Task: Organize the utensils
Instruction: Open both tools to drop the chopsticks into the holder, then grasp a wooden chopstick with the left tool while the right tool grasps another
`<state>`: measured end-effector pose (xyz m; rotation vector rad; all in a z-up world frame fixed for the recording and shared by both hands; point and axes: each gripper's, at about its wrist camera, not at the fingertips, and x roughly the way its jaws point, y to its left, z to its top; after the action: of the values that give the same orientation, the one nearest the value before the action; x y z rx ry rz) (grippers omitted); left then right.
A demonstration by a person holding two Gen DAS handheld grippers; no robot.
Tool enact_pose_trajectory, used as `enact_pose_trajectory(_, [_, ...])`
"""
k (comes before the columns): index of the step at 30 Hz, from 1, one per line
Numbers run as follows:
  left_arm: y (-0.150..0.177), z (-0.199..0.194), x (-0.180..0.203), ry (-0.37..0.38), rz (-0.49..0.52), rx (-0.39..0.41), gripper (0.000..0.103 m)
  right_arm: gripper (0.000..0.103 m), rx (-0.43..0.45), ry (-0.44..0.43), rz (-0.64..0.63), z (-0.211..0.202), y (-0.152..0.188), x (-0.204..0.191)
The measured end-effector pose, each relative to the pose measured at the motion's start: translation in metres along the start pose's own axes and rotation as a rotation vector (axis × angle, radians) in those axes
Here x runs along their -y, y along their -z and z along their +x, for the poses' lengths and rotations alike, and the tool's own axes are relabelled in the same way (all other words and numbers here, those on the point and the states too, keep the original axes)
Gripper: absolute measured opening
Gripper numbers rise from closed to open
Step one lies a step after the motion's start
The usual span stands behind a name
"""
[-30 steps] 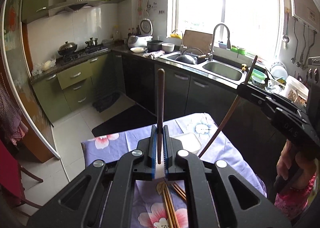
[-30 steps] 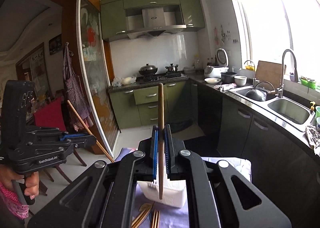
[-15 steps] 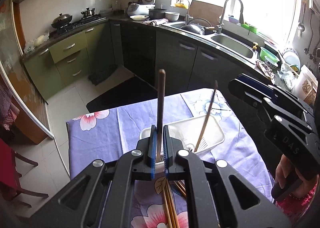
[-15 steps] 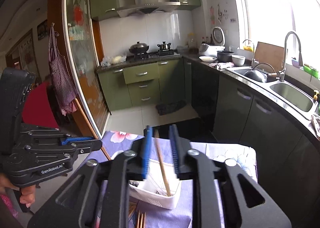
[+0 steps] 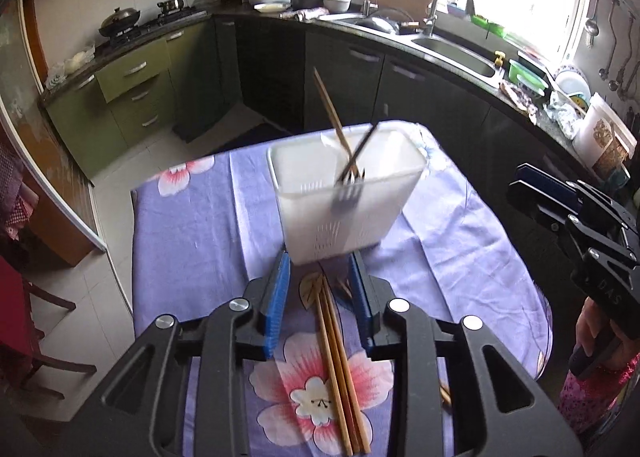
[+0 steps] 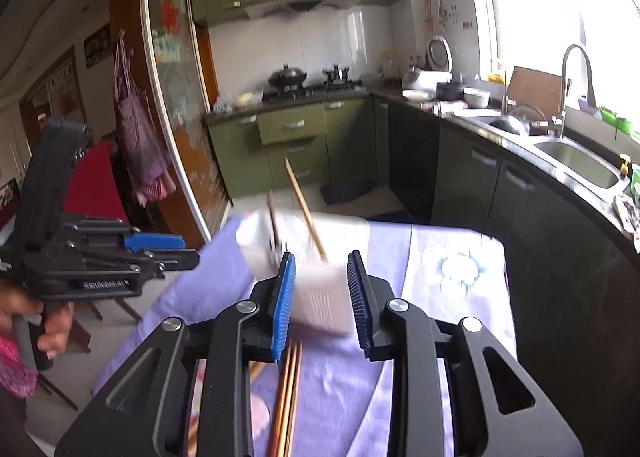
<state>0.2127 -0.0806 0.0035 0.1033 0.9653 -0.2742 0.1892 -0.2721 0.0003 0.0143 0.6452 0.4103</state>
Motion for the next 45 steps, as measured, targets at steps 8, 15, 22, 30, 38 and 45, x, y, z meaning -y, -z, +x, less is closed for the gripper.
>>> enact_pose_trajectory(8, [0.061, 0.094, -0.005, 0.027, -0.065, -0.261, 0.02, 0.029, -0.182, -0.002, 0.072, 0.042, 0.091, 0.013])
enact_pose_trajectory(15, [0.069, 0.125, -0.005, 0.003, -0.084, -0.309, 0.019, 0.029, -0.209, -0.003, 0.095, 0.048, 0.113, 0.027])
enact_pose_trajectory(22, [0.066, 0.141, 0.0, -0.025, -0.063, -0.337, 0.013, 0.029, -0.222, -0.008, 0.109, 0.055, 0.105, 0.03])
enact_pose_trajectory(30, [0.062, 0.151, 0.006, -0.061, -0.052, -0.348, 0.013, 0.029, -0.237, -0.019, 0.104, 0.061, 0.105, 0.025])
enact_pose_trajectory(38, [0.064, 0.148, 0.01, -0.063, -0.039, -0.35, 0.006, 0.034, -0.291, -0.047, 0.073, 0.078, 0.105, 0.014])
enact_pose_trajectory(45, [0.068, 0.121, -0.002, -0.089, -0.027, -0.293, 0.006, 0.034, -0.383, -0.076, -0.031, 0.123, 0.11, -0.016])
